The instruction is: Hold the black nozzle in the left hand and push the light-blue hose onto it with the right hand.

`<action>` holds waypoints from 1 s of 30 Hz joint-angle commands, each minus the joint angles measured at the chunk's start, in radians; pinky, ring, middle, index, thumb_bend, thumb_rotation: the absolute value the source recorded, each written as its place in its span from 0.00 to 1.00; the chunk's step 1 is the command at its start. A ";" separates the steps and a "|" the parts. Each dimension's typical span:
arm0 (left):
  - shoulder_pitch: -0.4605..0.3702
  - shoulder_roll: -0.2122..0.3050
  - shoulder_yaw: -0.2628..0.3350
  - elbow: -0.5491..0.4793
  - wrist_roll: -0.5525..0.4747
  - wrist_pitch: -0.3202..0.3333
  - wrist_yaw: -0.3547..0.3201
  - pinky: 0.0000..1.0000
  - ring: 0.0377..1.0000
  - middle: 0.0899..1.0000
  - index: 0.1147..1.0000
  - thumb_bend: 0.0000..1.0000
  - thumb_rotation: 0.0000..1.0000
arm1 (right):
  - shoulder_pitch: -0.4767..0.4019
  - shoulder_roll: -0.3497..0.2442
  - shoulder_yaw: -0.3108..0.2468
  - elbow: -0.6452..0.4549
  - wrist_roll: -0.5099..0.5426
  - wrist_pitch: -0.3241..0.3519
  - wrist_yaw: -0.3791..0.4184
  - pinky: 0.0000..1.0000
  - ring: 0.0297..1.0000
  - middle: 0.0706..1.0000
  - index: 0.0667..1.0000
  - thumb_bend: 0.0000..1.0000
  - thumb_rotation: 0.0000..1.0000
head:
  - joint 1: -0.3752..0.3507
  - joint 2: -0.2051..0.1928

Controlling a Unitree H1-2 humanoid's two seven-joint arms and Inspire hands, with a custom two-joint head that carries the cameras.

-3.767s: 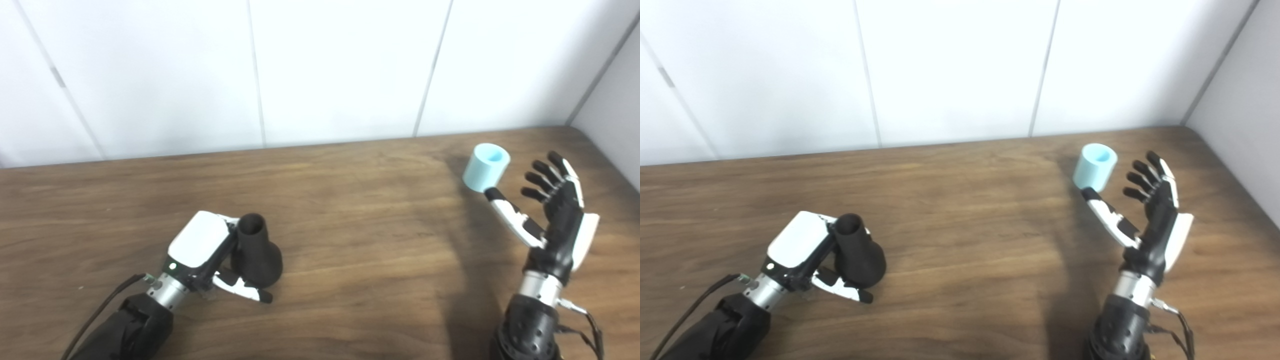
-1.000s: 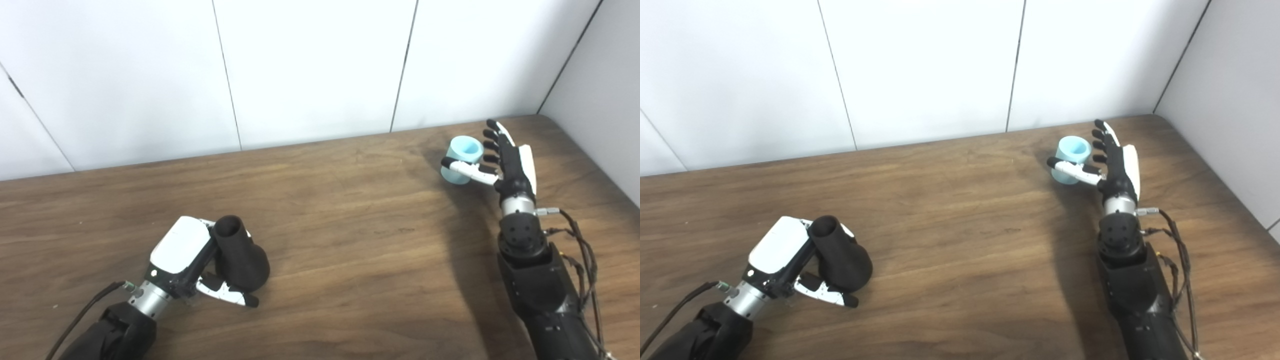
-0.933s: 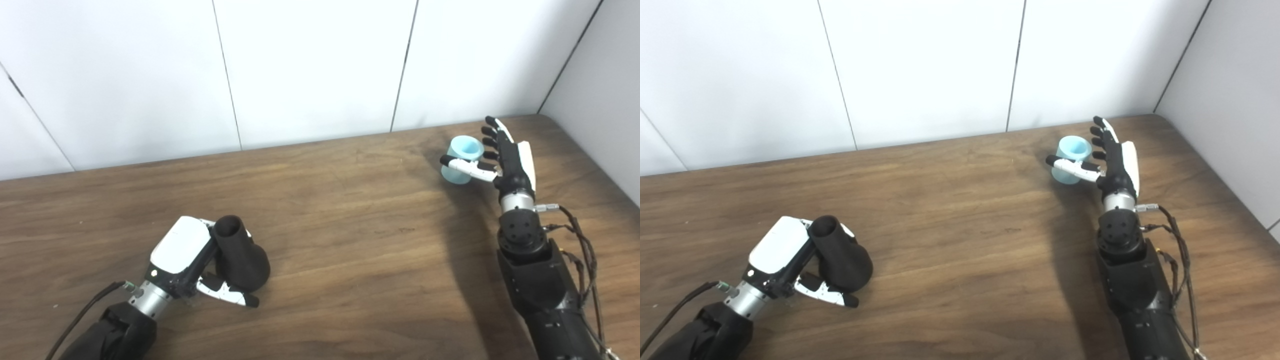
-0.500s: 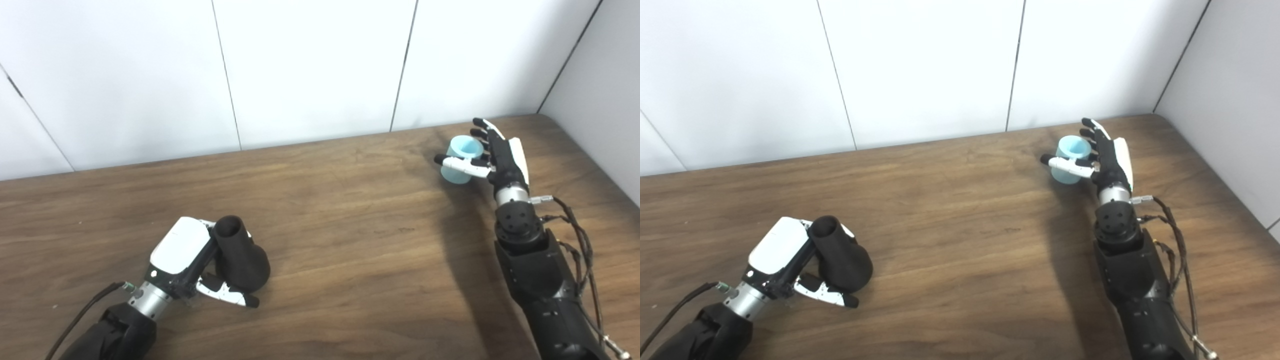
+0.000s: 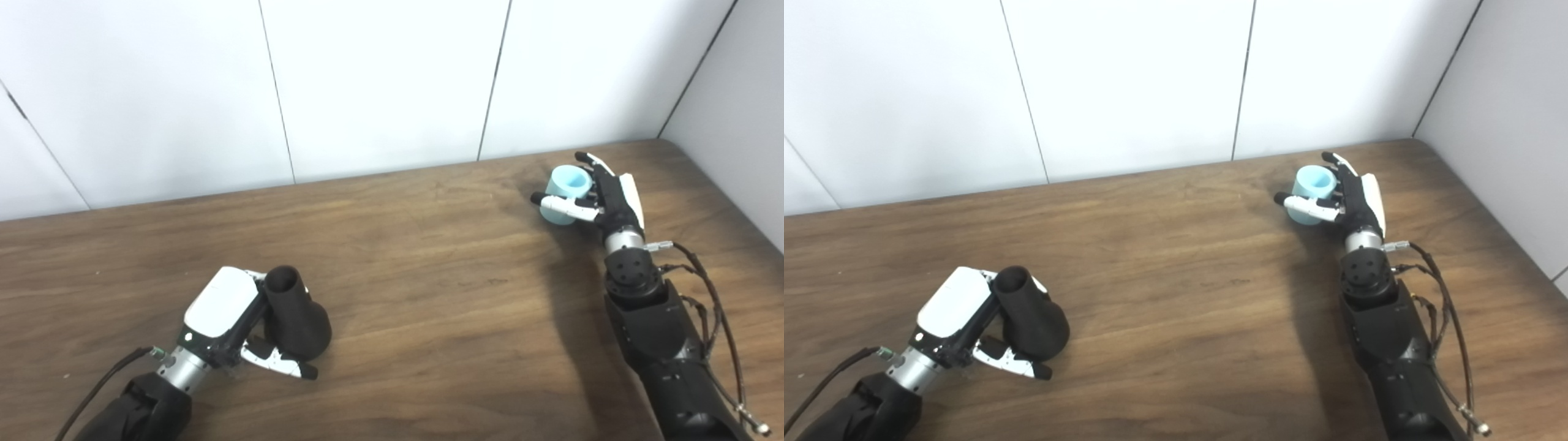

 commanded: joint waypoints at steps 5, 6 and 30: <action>0.098 -0.011 -0.043 0.034 0.008 -0.009 -0.059 0.58 0.49 0.43 0.38 0.50 0.00 | -0.025 -0.032 -0.003 -0.007 0.002 -0.026 -0.005 0.70 0.77 0.81 0.84 0.99 0.22 | -0.003 0.002; 0.098 -0.010 -0.045 0.035 0.008 -0.009 -0.056 0.58 0.49 0.43 0.38 0.50 0.00 | -0.022 -0.033 -0.001 -0.009 -0.004 -0.028 -0.011 0.70 0.77 0.81 0.84 0.99 0.21 | -0.003 0.003; 0.096 -0.013 -0.041 0.047 0.012 -0.009 -0.061 0.58 0.49 0.43 0.38 0.50 0.00 | -0.010 -0.006 -0.034 0.056 0.021 -0.142 -0.101 0.37 0.40 0.43 0.47 0.53 0.00 | 0.002 0.008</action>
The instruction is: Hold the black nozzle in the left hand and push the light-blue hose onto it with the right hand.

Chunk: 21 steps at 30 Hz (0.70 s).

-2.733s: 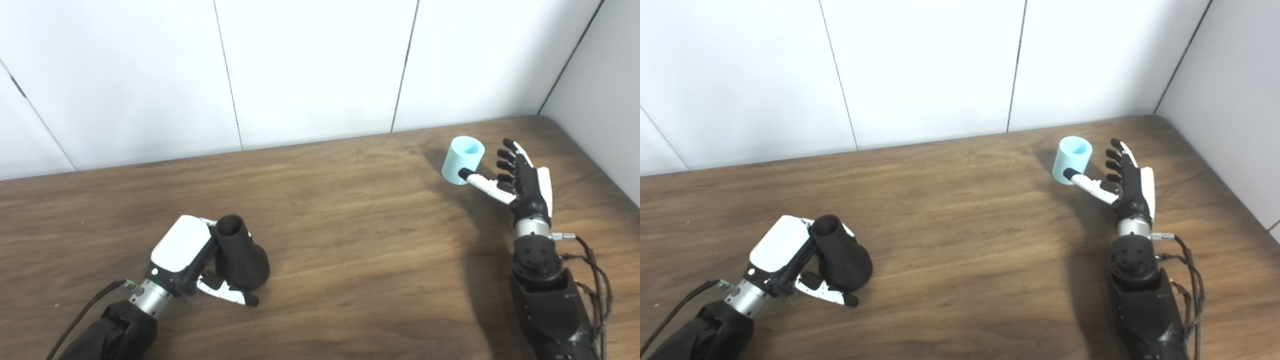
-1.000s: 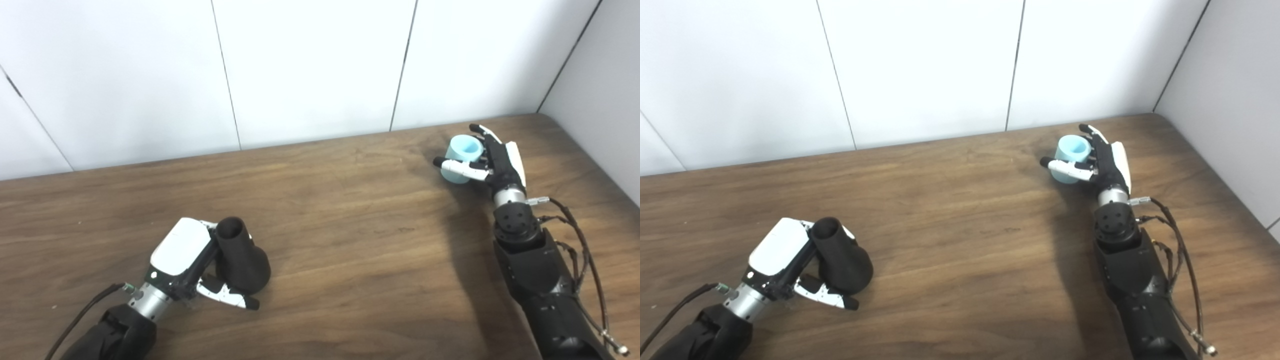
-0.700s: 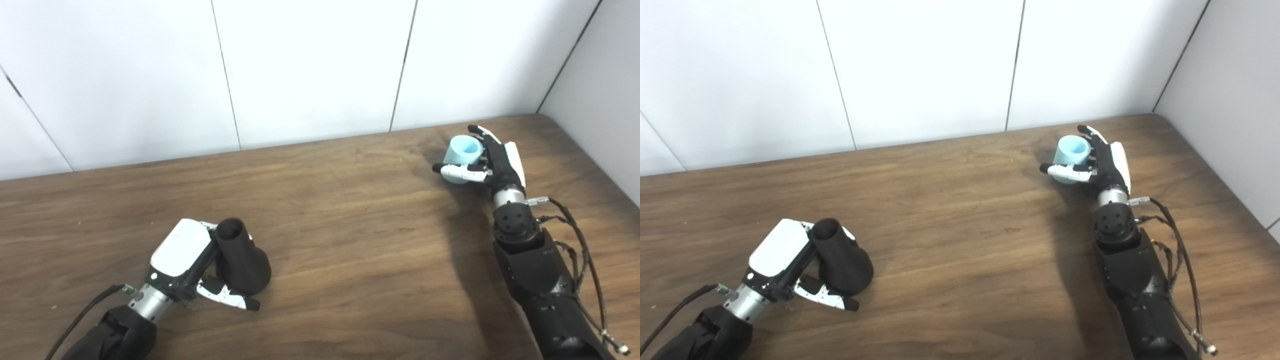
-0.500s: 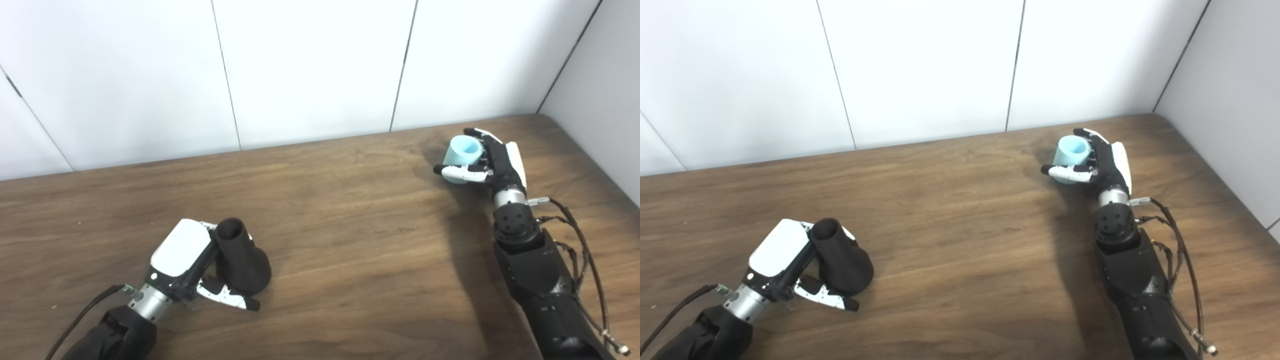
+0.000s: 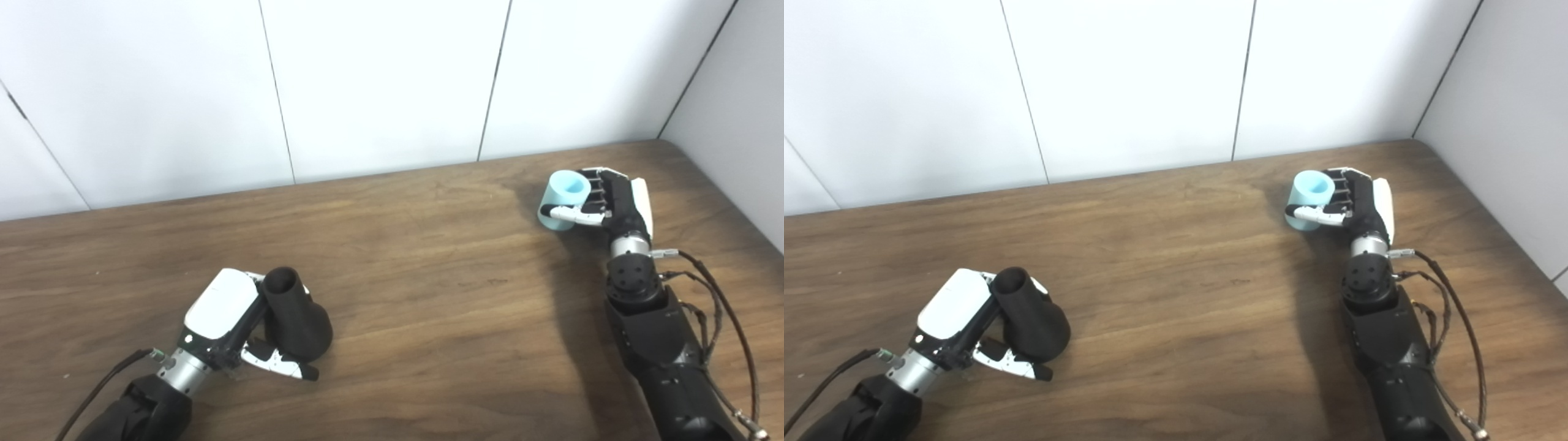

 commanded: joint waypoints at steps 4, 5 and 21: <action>0.087 -0.011 -0.054 0.060 0.012 -0.009 -0.039 0.58 0.49 0.43 0.38 0.50 0.00 | -0.025 -0.018 -0.007 0.024 0.011 -0.093 -0.019 0.35 0.38 0.42 0.48 0.52 0.00 | -0.005 -0.005; 0.086 -0.010 -0.055 0.061 0.013 -0.009 -0.037 0.58 0.49 0.43 0.38 0.50 0.00 | -0.025 -0.017 -0.008 0.022 0.010 -0.091 -0.022 0.35 0.38 0.42 0.48 0.52 0.00 | -0.005 -0.005; 0.092 -0.012 -0.054 0.062 0.019 -0.009 -0.040 0.59 0.48 0.42 0.39 0.50 0.00 | 0.009 -0.003 -0.001 -0.051 0.008 -0.097 -0.013 0.35 0.39 0.43 0.47 0.52 0.00 | 0.007 -0.002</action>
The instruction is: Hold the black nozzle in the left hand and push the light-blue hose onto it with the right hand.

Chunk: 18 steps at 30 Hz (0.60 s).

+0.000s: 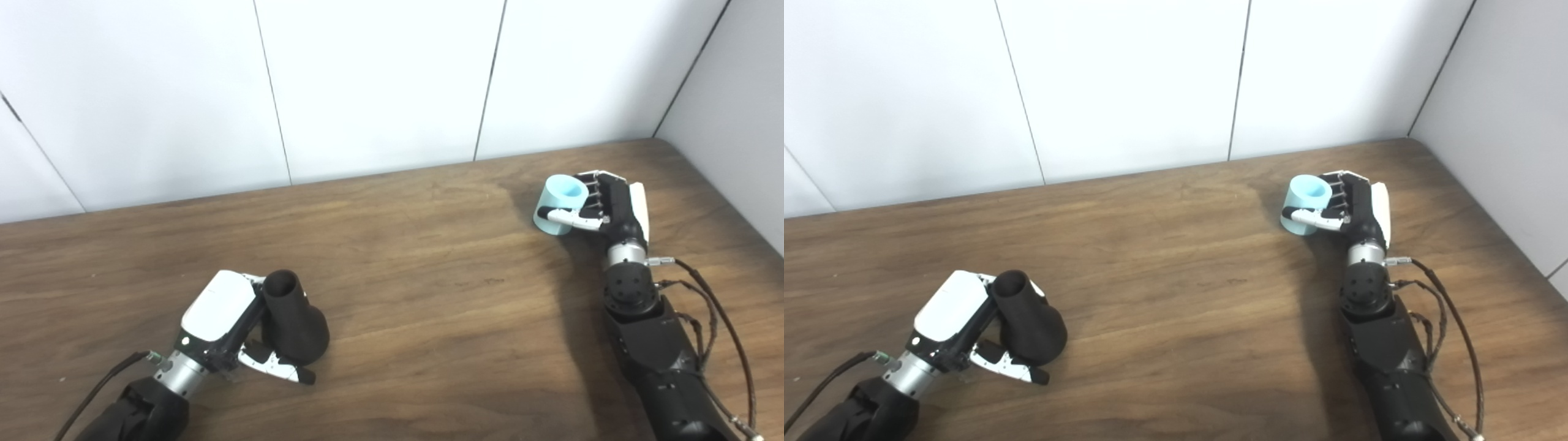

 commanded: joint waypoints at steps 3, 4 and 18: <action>0.096 -0.020 -0.046 0.057 0.027 -0.008 -0.050 0.59 0.48 0.41 0.40 0.50 0.00 | 0.009 -0.004 0.004 -0.115 0.017 -0.025 0.027 0.36 0.39 0.43 0.47 0.52 0.00 | 0.015 0.002; 0.097 -0.024 -0.045 0.056 0.030 -0.008 -0.050 0.59 0.48 0.41 0.40 0.50 0.00 | 0.017 -0.003 0.005 -0.136 0.021 -0.029 0.034 0.36 0.39 0.43 0.46 0.52 0.00 | 0.026 0.004; 0.120 -0.097 -0.036 0.018 0.095 0.052 -0.082 0.58 0.48 0.40 0.42 0.50 0.00 | 0.071 0.004 -0.013 -0.596 0.095 0.199 0.181 0.35 0.38 0.43 0.47 0.52 0.00 | 0.217 0.031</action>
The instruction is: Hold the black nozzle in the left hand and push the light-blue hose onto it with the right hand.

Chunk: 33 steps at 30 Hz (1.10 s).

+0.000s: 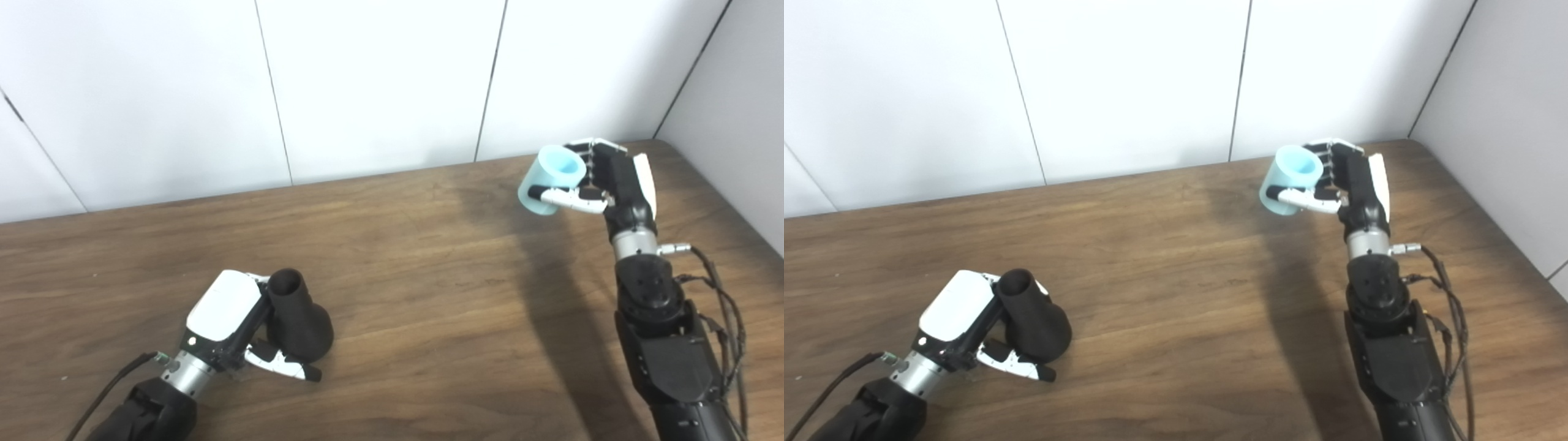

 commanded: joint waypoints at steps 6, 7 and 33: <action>0.100 -0.090 -0.073 0.047 0.045 0.032 -0.072 0.57 0.47 0.41 0.41 0.50 0.00 | -0.036 -0.030 -0.003 -0.127 0.041 0.011 0.078 0.32 0.36 0.42 0.47 0.52 0.00 | 0.127 0.012; 0.100 -0.096 -0.074 0.049 0.043 0.034 -0.073 0.57 0.47 0.41 0.41 0.50 0.00 | -0.036 -0.028 -0.002 -0.131 0.047 0.004 0.087 0.33 0.36 0.42 0.47 0.52 0.00 | 0.139 0.012; 0.093 -0.160 -0.075 0.114 0.090 0.039 -0.037 0.55 0.45 0.41 0.43 0.50 0.00 | -0.047 0.005 0.114 -0.168 0.058 -0.040 0.208 0.34 0.38 0.43 0.51 0.51 0.00 | 0.209 0.001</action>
